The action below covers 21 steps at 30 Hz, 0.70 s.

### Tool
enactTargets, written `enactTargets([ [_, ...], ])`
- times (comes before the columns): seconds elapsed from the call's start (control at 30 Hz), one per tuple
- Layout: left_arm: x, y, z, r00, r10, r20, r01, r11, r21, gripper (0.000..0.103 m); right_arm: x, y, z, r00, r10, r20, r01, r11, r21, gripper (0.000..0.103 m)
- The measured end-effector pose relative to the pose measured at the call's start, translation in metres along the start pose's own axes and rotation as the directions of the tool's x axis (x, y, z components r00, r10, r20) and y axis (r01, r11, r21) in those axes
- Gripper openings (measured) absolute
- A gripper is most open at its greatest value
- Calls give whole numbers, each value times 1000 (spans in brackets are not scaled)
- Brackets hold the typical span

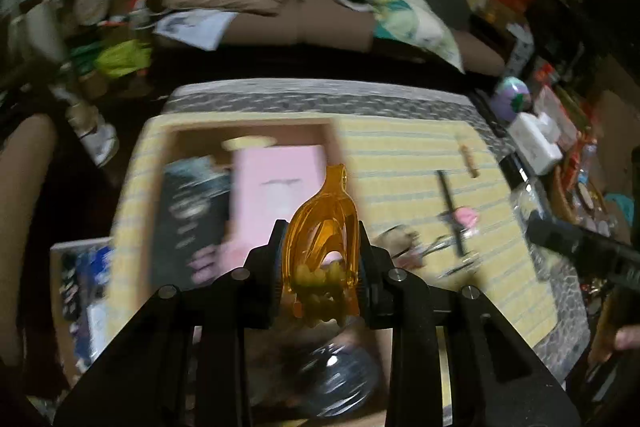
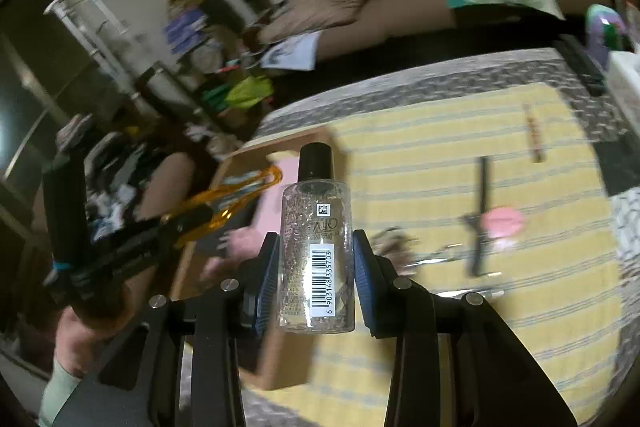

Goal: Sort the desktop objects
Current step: 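Carry the hair clip and clear bottle into the cardboard box and release both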

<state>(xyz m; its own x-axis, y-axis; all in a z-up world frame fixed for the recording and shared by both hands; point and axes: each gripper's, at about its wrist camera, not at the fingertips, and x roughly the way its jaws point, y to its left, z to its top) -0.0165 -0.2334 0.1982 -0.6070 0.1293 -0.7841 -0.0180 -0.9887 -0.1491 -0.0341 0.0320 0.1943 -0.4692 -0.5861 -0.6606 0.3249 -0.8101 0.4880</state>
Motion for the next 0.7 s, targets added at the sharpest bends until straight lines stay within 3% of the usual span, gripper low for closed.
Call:
enactTargets([
  [0.13,-20,60,-36,1000,22,0,-22,994,-105,28,28,46,-14,997,59,-47,-60,998,-12,36],
  [0.27,-18,88,-66,1000,22,-3,-23,988,-151,28,74,75,-39,988,93,-121,-92,996,20,36],
  [0.5,-1,88,-95,998,60,-15,-61,989,-133,27,143,94,-76,973,71,-221,-57,996,69,36],
  [0.7,9,77,-110,992,125,-17,-126,990,-61,28,166,87,-90,966,9,-258,9,998,69,36],
])
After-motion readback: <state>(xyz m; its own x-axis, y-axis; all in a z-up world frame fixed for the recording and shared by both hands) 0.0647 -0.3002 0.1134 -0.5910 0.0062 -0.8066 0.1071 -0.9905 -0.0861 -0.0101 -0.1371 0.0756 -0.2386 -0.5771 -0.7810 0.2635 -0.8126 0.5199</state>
